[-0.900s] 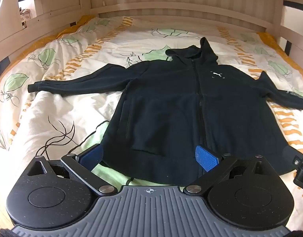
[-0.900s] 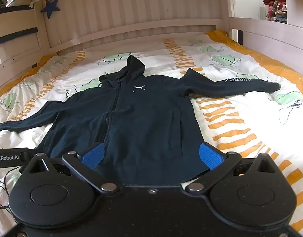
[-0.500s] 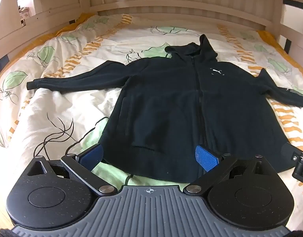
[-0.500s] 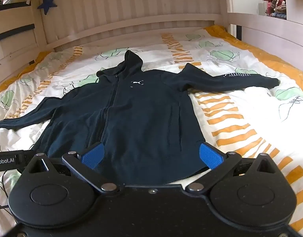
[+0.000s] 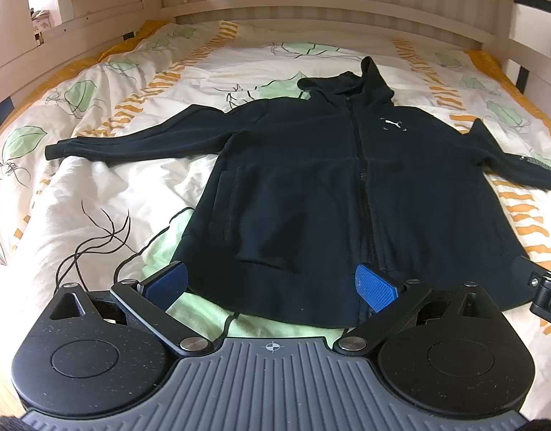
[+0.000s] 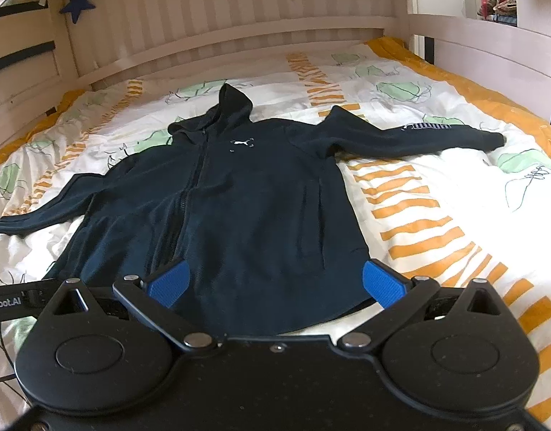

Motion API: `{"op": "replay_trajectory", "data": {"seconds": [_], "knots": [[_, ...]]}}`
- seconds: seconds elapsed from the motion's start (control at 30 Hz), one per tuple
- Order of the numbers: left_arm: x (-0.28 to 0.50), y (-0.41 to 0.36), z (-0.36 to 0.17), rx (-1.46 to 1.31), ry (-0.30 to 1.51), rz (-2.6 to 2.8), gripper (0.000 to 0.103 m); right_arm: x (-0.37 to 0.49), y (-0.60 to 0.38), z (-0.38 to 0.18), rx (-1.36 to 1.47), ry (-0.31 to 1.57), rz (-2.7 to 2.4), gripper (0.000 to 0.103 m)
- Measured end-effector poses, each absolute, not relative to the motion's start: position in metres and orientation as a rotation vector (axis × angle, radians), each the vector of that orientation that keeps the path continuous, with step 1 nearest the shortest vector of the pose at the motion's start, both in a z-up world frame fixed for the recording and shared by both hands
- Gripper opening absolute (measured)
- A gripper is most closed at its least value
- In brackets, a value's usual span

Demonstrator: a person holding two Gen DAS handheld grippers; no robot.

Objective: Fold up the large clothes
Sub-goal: 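Move both tools over the black hoodie toward its sleeves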

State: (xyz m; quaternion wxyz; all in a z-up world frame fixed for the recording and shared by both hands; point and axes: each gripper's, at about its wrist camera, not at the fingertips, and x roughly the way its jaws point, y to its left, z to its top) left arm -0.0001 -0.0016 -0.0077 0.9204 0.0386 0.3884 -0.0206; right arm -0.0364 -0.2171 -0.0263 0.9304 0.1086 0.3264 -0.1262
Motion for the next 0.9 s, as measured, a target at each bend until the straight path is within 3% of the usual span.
{"op": "replay_trajectory", "data": {"seconds": [0.9], "knots": [[0.007,-0.015,-0.019,0.138,0.848,-0.058,0.101,-0.028,-0.228,-0.026,0.272,0.698,-0.275,0.102]]}}
